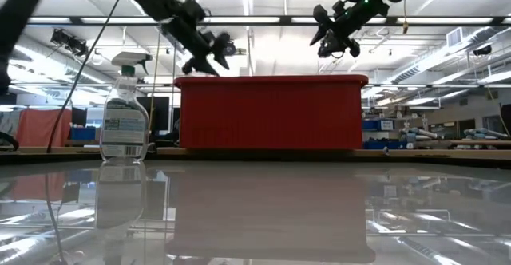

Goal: Fold laundry
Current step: Remove the dark shirt from the red bin

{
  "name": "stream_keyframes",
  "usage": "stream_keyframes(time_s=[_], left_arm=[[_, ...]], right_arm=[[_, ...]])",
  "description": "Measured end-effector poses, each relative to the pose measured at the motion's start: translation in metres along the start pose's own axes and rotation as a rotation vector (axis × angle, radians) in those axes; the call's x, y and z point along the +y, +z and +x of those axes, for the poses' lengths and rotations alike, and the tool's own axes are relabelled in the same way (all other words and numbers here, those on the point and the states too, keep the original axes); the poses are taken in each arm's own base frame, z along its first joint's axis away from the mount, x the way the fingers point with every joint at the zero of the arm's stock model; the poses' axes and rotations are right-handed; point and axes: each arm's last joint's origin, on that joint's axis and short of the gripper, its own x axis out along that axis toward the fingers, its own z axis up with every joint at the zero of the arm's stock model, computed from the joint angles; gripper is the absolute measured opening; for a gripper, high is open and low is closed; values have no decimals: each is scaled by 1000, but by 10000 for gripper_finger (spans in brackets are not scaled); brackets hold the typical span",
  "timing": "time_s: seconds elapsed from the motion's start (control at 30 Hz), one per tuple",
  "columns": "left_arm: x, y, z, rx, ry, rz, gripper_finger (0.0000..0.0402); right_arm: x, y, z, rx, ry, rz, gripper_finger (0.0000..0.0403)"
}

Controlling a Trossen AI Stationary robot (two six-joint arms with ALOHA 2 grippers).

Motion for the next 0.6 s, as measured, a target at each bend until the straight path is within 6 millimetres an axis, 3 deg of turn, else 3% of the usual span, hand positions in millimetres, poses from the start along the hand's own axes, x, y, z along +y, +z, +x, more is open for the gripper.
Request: stream_keyframes(time_s=[0.13,0.37,0.6], left_arm=[[13,6,32,45,21,-3,238],[17,15,73,16,90,131,240],[26,3,103,59,149,195,240]], right_arm=[[-2,-3,2,36,-8,1,207],[-6,-8,1,90,-52,5,207],[-7,-10,1,101,-67,-5,207]])
